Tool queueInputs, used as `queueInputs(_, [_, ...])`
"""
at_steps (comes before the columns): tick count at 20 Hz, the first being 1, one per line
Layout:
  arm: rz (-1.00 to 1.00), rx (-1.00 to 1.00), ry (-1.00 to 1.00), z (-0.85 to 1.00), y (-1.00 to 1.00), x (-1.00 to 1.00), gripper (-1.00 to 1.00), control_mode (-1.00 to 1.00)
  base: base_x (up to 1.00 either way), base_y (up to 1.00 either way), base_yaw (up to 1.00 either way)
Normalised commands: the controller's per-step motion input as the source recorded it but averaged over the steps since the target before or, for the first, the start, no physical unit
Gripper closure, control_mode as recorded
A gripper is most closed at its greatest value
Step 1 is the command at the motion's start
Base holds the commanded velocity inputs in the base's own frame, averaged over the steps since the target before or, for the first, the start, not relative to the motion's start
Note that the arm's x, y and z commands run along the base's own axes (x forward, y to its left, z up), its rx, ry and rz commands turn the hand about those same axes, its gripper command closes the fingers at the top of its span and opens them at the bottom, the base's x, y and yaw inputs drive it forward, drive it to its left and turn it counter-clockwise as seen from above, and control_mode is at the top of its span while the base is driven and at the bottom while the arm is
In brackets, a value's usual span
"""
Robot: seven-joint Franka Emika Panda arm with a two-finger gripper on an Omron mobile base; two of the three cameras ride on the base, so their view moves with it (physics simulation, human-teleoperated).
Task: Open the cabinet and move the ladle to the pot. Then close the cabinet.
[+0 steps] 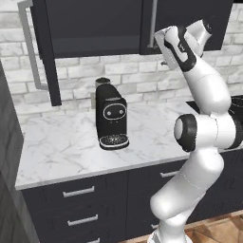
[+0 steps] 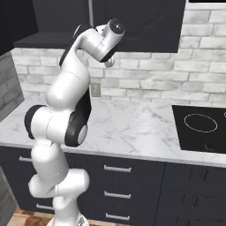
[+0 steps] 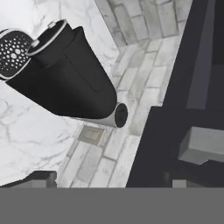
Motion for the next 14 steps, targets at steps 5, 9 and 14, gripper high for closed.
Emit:
queueInputs(5, [-0.07, -0.07, 0.03, 0.00, 0.12, 0.69, -1.00, -1.00, 0.00, 0.00, 0.00])
queueInputs(9, [-0.06, -0.07, 0.01, 0.00, 0.08, 0.50, -1.00, -1.00, 0.00, 0.00, 0.00])
queueInputs(14, [0.00, -0.12, -0.10, -0.04, 0.44, -0.44, -1.00, -1.00, 0.00, 0.00, 0.00])
